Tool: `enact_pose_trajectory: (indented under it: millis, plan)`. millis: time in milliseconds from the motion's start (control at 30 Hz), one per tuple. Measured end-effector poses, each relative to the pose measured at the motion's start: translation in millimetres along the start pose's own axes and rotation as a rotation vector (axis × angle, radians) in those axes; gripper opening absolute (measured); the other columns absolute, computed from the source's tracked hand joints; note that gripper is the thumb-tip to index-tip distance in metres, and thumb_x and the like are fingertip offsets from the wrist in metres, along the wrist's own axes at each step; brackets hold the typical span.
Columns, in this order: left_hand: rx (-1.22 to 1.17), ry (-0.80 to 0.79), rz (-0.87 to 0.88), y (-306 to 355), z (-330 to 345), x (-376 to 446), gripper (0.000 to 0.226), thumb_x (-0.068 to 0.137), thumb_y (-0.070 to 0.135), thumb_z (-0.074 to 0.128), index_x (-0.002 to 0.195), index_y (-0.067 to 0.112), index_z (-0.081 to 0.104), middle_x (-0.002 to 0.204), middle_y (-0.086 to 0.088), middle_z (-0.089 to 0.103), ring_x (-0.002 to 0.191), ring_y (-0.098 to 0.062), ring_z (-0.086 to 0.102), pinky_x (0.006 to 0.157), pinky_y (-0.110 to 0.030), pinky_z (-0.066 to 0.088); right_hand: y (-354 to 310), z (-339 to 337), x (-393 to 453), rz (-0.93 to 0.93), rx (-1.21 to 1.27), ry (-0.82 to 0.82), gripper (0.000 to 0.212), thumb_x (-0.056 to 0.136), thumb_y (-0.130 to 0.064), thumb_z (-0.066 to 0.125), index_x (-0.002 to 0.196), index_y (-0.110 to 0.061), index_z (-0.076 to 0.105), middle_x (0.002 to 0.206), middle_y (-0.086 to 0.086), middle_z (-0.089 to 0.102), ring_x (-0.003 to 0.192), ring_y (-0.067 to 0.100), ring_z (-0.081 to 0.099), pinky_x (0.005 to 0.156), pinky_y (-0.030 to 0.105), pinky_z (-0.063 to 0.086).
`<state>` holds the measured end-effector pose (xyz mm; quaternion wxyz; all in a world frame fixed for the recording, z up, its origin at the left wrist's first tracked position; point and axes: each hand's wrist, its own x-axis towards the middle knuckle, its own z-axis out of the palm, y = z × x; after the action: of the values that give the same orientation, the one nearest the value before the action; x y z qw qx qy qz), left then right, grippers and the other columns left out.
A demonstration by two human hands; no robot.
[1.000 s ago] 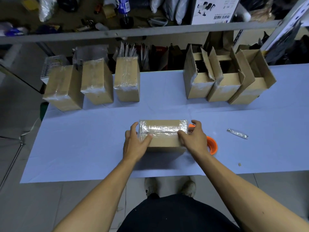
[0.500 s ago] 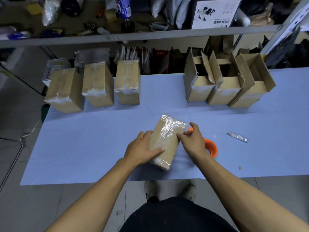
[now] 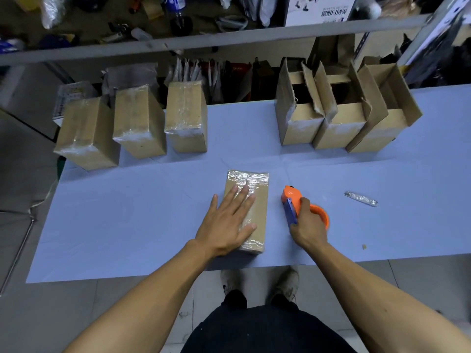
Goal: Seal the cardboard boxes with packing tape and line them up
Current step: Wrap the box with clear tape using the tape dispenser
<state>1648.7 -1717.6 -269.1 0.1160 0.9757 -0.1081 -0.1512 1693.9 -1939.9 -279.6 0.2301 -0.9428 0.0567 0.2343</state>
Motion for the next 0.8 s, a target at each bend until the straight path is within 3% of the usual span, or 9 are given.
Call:
enact_pose_trajectory:
  millis: [67,167,233,333,467,567,633,700,800]
  plan:
    - [-0.023,0.001,-0.009,1,0,0,0.074,0.091,0.064,0.011,0.157,0.032,-0.002,0.162,0.014,-0.021,0.147,-0.007,-0.025,0.119,-0.050,-0.004,-4,1,1,-0.050,0.027,0.026,0.067,0.082,0.004,0.053,0.144,-0.008,0.032,0.091,0.017,0.059,0.073,0.027,0.049,0.055,0.031,0.033]
    - [-0.084,0.026,-0.055,9,2,0,0.070,0.097,0.060,0.026,0.157,0.033,0.003,0.163,0.014,-0.016,0.148,-0.007,-0.021,0.121,-0.053,-0.002,-15,-9,4,-0.023,0.181,0.146,0.059,0.085,0.003,0.052,0.142,-0.009,0.040,0.116,0.016,0.062,0.093,0.031,0.055,0.068,0.030,0.036]
    - [-0.100,0.053,-0.107,20,2,0,0.070,0.096,0.058,0.032,0.157,0.032,0.008,0.164,0.013,-0.011,0.150,-0.009,-0.016,0.118,-0.058,-0.002,-25,-24,2,0.066,0.363,0.200,0.046,0.089,-0.008,0.046,0.135,-0.009,0.045,0.117,0.017,0.063,0.098,0.036,0.056,0.071,0.033,0.039]
    - [-0.109,0.095,-0.185,34,-4,5,0.069,0.092,0.056,0.044,0.153,0.030,0.024,0.164,0.006,0.010,0.150,-0.017,0.003,0.116,-0.060,0.005,-38,-47,-1,0.055,0.499,0.241,0.050,0.077,-0.037,0.042,0.121,-0.014,0.046,0.106,0.010,0.064,0.090,0.030,0.057,0.071,0.035,0.040]
    - [-0.092,0.154,-0.180,37,-24,17,0.051,0.090,0.053,0.052,0.135,0.029,0.048,0.146,0.005,0.036,0.137,-0.020,0.027,0.113,-0.056,0.020,-47,-73,-4,-0.113,0.336,0.283,0.056,0.075,-0.040,0.072,0.118,-0.019,0.043,0.101,-0.002,0.061,0.084,0.024,0.059,0.066,0.033,0.042]
    - [-0.203,0.177,-0.226,33,-48,29,0.031,0.095,0.045,0.049,0.117,0.028,0.061,0.129,0.008,0.053,0.126,-0.018,0.043,0.107,-0.051,0.029,-56,-94,-7,-0.279,0.235,0.330,0.044,0.077,-0.036,0.072,0.112,-0.022,0.050,0.093,-0.006,0.062,0.080,0.021,0.059,0.064,0.035,0.046]
    - [-0.411,0.338,-0.300,34,-71,36,0.024,0.097,0.038,0.049,0.108,0.025,0.066,0.116,0.006,0.064,0.113,-0.018,0.056,0.099,-0.041,0.038,-63,-105,-10,-0.385,0.218,0.327,0.038,0.079,-0.039,0.072,0.108,-0.025,0.052,0.087,-0.008,0.062,0.076,0.018,0.060,0.063,0.033,0.047]
    - [-0.836,0.496,-0.420,36,-99,42,0.025,0.100,0.036,0.050,0.097,0.019,0.068,0.098,0.002,0.068,0.097,-0.021,0.064,0.080,-0.031,0.045,-69,-112,-13,-0.470,0.221,0.300,0.042,0.079,-0.042,0.074,0.111,-0.026,0.052,0.087,-0.008,0.062,0.075,0.015,0.060,0.063,0.031,0.048]
    - [-1.489,0.295,-0.500,35,-137,51,0.038,0.100,0.047,0.048,0.096,0.015,0.067,0.093,-0.001,0.070,0.083,-0.019,0.067,0.077,-0.034,0.050,-77,-118,-16,-0.550,0.238,0.279,0.045,0.080,-0.045,0.075,0.112,-0.023,0.051,0.089,-0.008,0.061,0.074,0.012,0.059,0.062,0.028,0.047]
